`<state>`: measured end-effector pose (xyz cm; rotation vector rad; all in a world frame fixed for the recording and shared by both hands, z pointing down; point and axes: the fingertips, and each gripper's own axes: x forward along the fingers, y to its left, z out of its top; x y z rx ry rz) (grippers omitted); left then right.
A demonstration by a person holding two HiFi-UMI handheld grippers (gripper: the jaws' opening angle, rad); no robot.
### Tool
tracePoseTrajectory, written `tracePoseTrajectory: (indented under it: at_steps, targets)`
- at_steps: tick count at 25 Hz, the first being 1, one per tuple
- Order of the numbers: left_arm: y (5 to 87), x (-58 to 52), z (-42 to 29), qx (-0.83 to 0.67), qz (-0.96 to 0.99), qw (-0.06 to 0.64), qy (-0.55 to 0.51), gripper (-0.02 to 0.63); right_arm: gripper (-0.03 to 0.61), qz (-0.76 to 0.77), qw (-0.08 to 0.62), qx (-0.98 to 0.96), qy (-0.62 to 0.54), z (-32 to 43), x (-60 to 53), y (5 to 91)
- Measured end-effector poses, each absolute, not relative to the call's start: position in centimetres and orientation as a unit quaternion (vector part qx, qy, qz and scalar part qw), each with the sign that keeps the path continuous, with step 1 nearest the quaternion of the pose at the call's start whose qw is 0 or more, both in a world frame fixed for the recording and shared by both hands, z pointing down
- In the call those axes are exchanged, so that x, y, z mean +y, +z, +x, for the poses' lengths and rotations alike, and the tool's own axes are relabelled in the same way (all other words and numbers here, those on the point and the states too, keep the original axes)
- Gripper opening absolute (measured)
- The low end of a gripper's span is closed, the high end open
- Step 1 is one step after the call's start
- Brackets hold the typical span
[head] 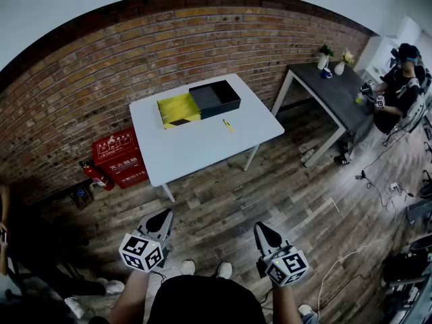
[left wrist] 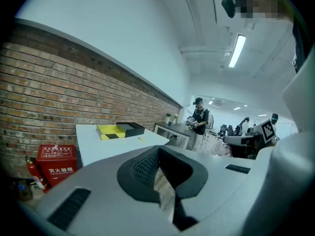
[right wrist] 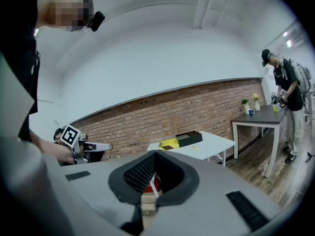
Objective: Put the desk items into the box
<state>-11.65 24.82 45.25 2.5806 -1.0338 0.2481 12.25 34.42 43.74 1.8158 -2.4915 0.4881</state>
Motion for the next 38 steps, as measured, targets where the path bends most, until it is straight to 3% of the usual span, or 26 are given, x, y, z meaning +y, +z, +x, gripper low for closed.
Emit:
tracePoseTrajectory:
  at_steps: [38]
  targets:
    - [46.0, 29.7, -3.8, -0.413, 0.887, 0.184, 0.091, 0.014, 0.023, 0.497, -0.016, -0.848, 0.186, 19.1, 36.6, 45.7]
